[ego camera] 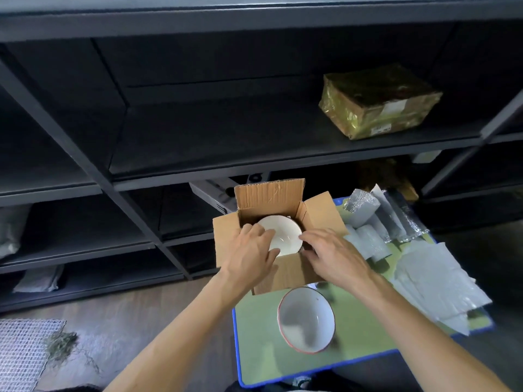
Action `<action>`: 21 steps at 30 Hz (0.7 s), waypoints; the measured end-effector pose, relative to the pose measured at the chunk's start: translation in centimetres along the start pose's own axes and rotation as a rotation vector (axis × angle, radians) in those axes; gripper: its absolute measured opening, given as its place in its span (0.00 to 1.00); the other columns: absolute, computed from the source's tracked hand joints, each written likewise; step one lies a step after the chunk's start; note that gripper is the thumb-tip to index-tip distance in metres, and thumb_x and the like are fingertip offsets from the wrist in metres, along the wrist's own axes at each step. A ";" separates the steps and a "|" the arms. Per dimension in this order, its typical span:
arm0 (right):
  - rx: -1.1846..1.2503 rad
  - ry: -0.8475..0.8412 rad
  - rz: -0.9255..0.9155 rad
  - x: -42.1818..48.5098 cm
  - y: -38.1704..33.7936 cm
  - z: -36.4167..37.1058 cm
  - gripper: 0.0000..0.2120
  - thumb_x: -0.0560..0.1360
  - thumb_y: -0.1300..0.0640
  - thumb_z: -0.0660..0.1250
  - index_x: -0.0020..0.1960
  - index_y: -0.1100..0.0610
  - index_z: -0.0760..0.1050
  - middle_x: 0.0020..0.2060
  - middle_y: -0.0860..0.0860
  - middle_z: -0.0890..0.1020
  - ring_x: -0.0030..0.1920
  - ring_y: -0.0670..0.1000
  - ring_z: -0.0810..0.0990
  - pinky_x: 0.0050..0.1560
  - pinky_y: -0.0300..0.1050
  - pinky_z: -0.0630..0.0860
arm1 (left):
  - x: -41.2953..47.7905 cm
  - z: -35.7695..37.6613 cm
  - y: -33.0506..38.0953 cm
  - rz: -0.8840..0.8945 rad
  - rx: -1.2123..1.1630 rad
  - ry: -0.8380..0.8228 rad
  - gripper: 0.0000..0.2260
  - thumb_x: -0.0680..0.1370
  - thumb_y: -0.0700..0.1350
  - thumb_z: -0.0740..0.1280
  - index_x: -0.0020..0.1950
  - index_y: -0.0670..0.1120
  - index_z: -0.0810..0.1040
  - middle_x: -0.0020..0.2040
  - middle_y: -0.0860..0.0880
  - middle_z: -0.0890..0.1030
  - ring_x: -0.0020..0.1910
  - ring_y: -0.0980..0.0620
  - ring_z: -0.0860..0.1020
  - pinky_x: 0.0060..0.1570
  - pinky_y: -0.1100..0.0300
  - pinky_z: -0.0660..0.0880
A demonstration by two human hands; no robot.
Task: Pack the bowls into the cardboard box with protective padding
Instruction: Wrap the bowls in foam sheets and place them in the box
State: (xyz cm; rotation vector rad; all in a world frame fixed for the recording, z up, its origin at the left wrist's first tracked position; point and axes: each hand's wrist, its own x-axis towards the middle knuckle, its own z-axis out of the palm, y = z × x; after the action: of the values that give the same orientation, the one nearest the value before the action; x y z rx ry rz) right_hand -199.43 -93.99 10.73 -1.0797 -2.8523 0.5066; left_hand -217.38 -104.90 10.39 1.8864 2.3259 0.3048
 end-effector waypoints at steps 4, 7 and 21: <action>-0.006 0.029 -0.021 -1.9 2.1 -1.3 0.15 0.79 0.55 0.64 0.65 0.52 0.76 0.62 0.44 0.78 0.64 0.50 0.73 0.62 0.44 0.70 | 0.2 0.6 2.2 0.040 -0.044 0.019 0.18 0.80 0.55 0.61 0.61 0.46 0.79 0.55 0.46 0.80 0.53 0.43 0.76 0.50 0.49 0.74; 0.008 0.068 0.002 -3.5 4.1 -2.3 0.15 0.78 0.56 0.65 0.64 0.50 0.76 0.61 0.43 0.78 0.62 0.51 0.73 0.60 0.43 0.71 | 0.8 0.7 5.3 0.107 -0.078 0.055 0.22 0.78 0.57 0.52 0.57 0.46 0.79 0.50 0.47 0.80 0.49 0.44 0.76 0.41 0.53 0.72; 0.074 -0.001 0.374 -15.0 18.6 -3.2 0.21 0.82 0.52 0.61 0.74 0.49 0.68 0.69 0.42 0.72 0.70 0.47 0.67 0.65 0.45 0.71 | 5.9 6.7 21.8 0.355 -0.092 -0.091 0.17 0.80 0.54 0.56 0.58 0.47 0.79 0.48 0.47 0.78 0.49 0.44 0.76 0.44 0.48 0.75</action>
State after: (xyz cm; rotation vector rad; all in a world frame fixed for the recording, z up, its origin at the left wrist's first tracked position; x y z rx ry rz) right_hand -175.75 -89.83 8.87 -1.6058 -2.6114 0.6248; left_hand -196.37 -94.30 9.24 2.2092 1.8790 0.3459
